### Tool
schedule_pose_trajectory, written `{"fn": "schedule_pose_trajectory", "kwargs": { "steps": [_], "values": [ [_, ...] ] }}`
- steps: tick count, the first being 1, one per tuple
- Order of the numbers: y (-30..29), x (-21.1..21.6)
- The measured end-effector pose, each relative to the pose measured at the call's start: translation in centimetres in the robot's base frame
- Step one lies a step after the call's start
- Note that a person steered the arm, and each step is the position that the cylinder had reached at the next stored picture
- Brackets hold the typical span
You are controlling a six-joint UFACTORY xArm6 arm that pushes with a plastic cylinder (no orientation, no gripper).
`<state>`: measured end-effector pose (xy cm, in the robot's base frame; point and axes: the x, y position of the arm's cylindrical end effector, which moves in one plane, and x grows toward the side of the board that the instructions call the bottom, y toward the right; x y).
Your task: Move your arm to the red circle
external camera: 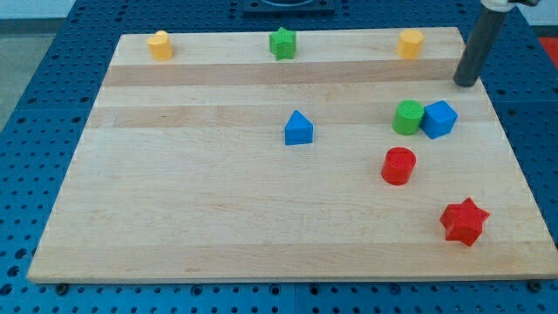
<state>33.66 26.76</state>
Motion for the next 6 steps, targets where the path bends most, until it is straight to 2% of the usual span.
{"fn": "schedule_pose_trajectory", "kwargs": {
  "steps": [3, 6],
  "values": [
    [-0.6, 8.9],
    [-7.3, 15.9]
  ]
}}
